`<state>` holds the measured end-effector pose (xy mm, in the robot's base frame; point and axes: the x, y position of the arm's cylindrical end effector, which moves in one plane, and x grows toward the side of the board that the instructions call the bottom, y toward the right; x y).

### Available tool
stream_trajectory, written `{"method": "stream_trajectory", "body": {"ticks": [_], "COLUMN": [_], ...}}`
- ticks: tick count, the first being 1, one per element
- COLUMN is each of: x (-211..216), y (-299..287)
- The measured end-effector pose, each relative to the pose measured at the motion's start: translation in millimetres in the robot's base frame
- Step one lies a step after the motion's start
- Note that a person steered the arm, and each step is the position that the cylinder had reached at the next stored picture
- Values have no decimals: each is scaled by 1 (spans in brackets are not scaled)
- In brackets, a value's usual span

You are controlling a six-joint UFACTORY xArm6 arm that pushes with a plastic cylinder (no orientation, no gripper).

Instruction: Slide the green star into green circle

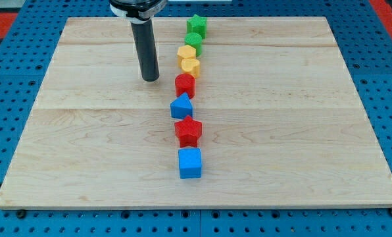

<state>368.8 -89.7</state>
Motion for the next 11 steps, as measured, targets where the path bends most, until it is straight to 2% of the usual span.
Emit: {"method": "stream_trajectory", "body": {"ticks": [2,3,7,8,10,11], "x": [12,1,-173,-177,-176,-161], "y": [-6,-8,-4,12,113,112]}}
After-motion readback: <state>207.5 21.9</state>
